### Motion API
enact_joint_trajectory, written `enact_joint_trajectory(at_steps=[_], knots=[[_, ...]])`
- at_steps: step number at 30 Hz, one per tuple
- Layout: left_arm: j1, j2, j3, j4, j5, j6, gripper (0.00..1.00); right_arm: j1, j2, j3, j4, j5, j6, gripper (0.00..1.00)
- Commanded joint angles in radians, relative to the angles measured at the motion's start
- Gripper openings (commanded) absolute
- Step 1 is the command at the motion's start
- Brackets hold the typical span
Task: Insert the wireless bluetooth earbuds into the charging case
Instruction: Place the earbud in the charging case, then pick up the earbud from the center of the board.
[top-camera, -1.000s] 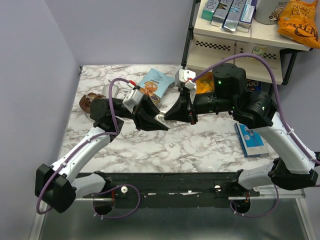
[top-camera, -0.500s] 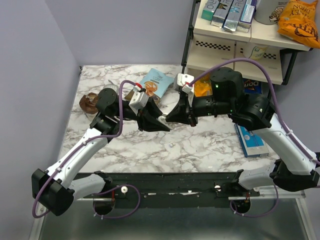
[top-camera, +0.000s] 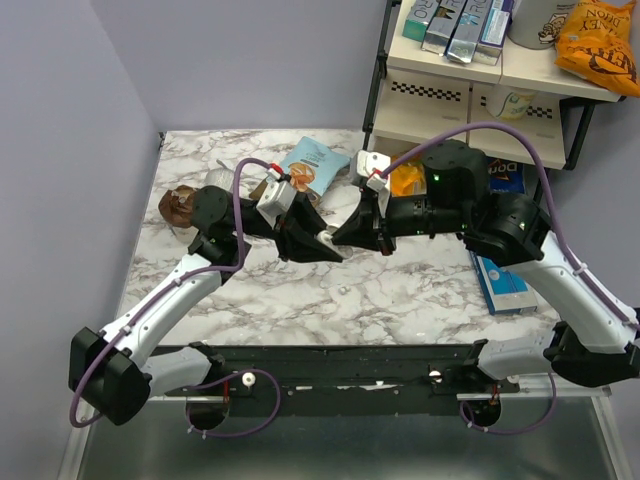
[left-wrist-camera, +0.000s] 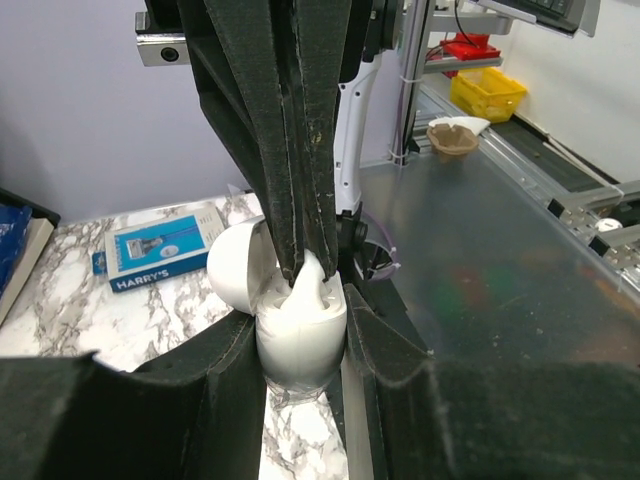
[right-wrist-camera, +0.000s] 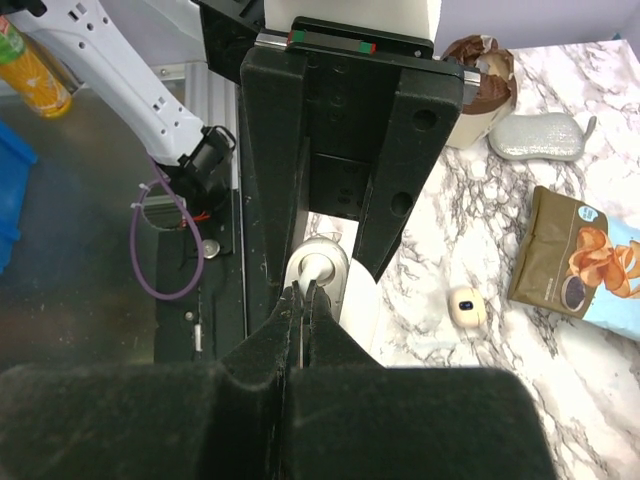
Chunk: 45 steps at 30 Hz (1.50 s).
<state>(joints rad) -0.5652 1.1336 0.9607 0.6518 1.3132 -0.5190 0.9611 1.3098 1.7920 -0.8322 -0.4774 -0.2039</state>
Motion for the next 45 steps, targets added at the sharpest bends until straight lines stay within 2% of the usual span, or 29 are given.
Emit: enact_joint_trajectory(at_steps=[1,3,4,6,7,10,13,16,18,21,22,23,25,27,30,34,38,41,45], knots=[[-0.004,0.012,-0.013,0.238,0.012,-0.14,0.0,0.007,-0.011,-0.014,-0.021,0.022,-0.009,0.01],[-0.005,0.018,-0.016,0.262,0.012,-0.151,0.0,0.007,-0.015,-0.019,-0.01,0.039,0.004,0.02],[-0.004,0.018,-0.017,0.264,0.011,-0.153,0.0,0.008,-0.021,-0.023,-0.004,0.046,0.008,0.11],[-0.005,0.018,-0.022,0.263,0.009,-0.153,0.0,0.007,-0.032,-0.026,0.015,0.062,0.024,0.19],[-0.005,0.02,-0.023,0.263,0.009,-0.153,0.0,0.007,-0.037,-0.025,0.021,0.063,0.029,0.28],[-0.005,0.02,-0.03,0.264,0.003,-0.15,0.0,0.007,-0.056,-0.023,0.038,0.072,0.046,0.42],[-0.004,0.022,-0.034,0.263,-0.003,-0.148,0.0,0.007,-0.07,-0.014,0.044,0.085,0.061,0.5],[-0.005,0.022,-0.037,0.263,-0.012,-0.147,0.0,0.007,-0.09,-0.019,0.056,0.123,0.077,0.54],[-0.004,0.02,-0.045,0.259,-0.025,-0.142,0.0,0.005,-0.148,-0.072,0.112,0.166,0.107,0.54],[0.013,0.0,-0.077,0.23,-0.066,-0.122,0.0,0.007,-0.266,-0.216,0.298,0.372,0.182,0.54],[0.017,-0.009,-0.094,0.214,-0.087,-0.086,0.0,0.002,-0.341,-0.327,0.347,0.516,0.199,0.55],[0.028,-0.044,-0.111,0.165,-0.148,-0.063,0.0,-0.01,-0.363,-0.367,0.391,0.57,0.24,0.55],[0.031,-0.09,-0.175,0.106,-0.214,0.0,0.0,-0.033,-0.397,-0.44,0.39,0.679,0.279,0.55],[0.031,-0.176,-0.255,0.025,-0.332,0.089,0.0,-0.068,-0.403,-0.569,0.387,0.692,0.34,0.55],[0.031,-0.291,-0.379,0.048,-0.437,0.094,0.0,-0.085,-0.388,-0.77,0.43,0.662,0.425,0.55],[0.031,-0.414,-0.474,0.026,-0.523,0.096,0.0,-0.087,-0.287,-0.954,0.554,0.561,0.488,0.45],[0.03,-0.526,-0.514,-0.053,-0.584,0.111,0.0,-0.087,-0.129,-0.985,0.645,0.494,0.5,0.43],[0.03,-0.577,-0.52,-0.118,-0.62,0.145,0.0,-0.087,0.001,-0.945,0.653,0.484,0.488,0.47],[0.03,-0.61,-0.536,-0.142,-0.651,0.155,0.0,-0.085,0.124,-0.89,0.654,0.502,0.466,0.48]])
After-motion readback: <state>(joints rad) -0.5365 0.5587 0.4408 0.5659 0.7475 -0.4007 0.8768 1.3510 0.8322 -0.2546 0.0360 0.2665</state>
